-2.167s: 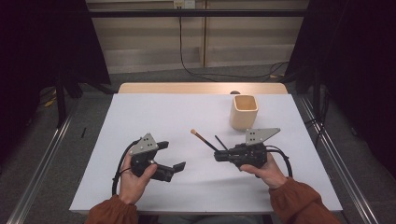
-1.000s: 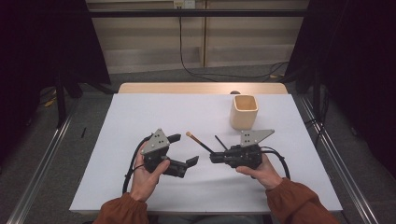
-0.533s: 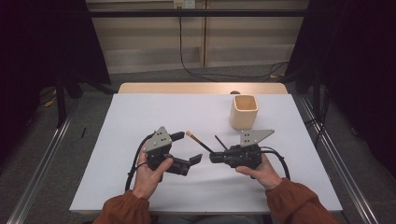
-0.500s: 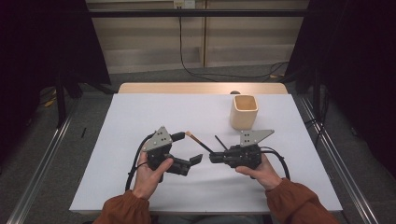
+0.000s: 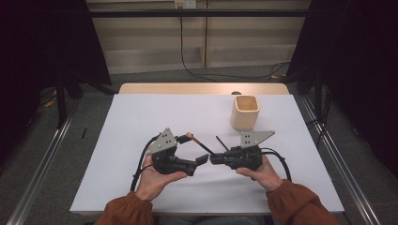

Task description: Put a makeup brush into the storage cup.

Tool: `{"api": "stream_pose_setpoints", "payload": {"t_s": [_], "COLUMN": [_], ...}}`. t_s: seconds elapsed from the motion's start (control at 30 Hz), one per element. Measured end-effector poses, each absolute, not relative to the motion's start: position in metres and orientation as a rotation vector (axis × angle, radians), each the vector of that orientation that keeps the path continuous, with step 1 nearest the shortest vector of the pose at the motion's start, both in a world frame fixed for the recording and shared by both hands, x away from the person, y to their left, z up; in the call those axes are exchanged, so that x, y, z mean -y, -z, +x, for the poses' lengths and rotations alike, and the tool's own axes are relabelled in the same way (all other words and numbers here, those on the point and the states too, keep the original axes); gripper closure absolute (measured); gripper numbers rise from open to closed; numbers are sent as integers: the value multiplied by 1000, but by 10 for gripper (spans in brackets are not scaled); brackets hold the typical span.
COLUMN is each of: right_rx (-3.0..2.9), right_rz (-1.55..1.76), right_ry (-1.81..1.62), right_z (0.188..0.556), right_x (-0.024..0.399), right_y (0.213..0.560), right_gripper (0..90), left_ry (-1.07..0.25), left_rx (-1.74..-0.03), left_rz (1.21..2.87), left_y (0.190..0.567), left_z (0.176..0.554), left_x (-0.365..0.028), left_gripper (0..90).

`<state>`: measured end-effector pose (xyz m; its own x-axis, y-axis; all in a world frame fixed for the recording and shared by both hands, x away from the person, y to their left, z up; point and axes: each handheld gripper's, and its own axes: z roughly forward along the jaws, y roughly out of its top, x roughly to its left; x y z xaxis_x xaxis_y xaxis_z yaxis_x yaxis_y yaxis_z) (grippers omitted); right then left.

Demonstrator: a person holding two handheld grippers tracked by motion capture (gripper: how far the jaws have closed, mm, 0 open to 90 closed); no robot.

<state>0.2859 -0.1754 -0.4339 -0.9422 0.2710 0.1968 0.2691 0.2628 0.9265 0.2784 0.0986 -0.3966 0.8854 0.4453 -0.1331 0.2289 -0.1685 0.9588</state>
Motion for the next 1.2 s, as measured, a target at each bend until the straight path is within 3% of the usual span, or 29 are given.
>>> {"api": "stream_pose_setpoints", "payload": {"t_s": [0.13, 0.53, 0.93, 1.2], "right_rx": [-2491, -2467, -2481, -2484], "right_rz": [533, 558, 557, 551], "right_ry": [-1832, -1827, -1818, -1833], "right_z": [286, 285, 286, 286], "right_x": [175, 177, 176, 176], "right_y": [434, 436, 438, 439], "right_gripper": [850, 850, 850, 850], "left_ry": [-195, -103, -73, -54], "left_rx": [-517, -593, -631, -623], "left_rz": [1771, 1713, 1668, 1661], "left_y": [395, 394, 392, 390], "left_z": [279, 285, 287, 286], "left_x": [-95, -96, -104, -104], "left_gripper": [299, 563, 700, 736]}}
